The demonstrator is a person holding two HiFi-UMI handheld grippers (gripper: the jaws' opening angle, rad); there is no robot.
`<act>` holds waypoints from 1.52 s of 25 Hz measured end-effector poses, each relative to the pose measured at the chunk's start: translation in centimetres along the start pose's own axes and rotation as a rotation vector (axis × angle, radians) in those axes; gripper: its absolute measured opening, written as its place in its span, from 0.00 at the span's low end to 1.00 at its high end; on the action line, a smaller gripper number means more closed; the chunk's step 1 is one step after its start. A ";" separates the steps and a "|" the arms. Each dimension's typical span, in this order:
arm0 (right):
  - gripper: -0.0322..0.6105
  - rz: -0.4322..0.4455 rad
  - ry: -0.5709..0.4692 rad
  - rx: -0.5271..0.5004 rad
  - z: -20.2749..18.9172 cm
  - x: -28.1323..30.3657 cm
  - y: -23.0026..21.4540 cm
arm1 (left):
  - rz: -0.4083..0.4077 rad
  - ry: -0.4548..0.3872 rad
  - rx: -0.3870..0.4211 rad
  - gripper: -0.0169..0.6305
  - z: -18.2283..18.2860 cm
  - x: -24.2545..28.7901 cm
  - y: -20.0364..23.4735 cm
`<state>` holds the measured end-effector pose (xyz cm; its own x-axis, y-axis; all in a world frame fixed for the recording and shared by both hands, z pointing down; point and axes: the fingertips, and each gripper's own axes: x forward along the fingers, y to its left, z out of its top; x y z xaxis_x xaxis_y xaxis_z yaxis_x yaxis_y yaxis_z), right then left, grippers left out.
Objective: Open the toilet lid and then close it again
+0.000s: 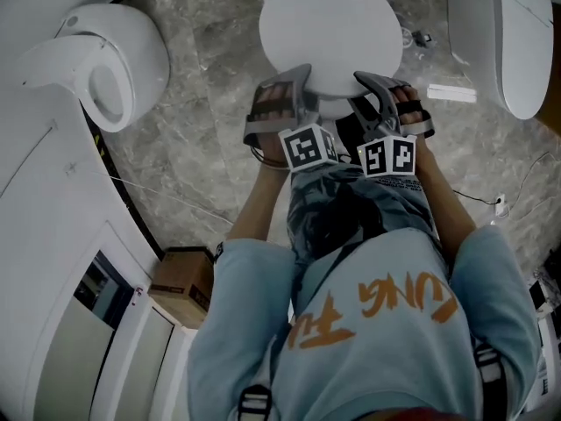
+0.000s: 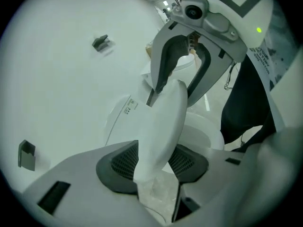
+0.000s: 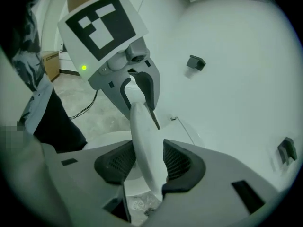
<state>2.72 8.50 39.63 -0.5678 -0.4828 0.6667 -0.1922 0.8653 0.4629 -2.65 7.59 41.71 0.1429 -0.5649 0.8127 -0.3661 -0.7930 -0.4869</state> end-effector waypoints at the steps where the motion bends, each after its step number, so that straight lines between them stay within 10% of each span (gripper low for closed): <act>1: 0.34 -0.026 0.001 0.009 0.4 -0.2 -0.9 | 0.012 -0.002 -0.013 0.35 0.3 -0.3 0.9; 13: 0.29 -0.226 0.012 0.385 1.7 0.6 -12.1 | 0.119 -0.064 -0.198 0.21 4.0 0.8 10.5; 38: 0.38 -0.344 0.074 0.248 1.7 10.8 -31.1 | 0.101 -0.163 -0.023 0.27 8.2 10.8 28.0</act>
<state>1.21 -23.39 31.41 -0.3799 -0.7495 0.5422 -0.5523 0.6539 0.5170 -3.81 -22.56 34.22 0.2508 -0.6727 0.6961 -0.4065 -0.7258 -0.5549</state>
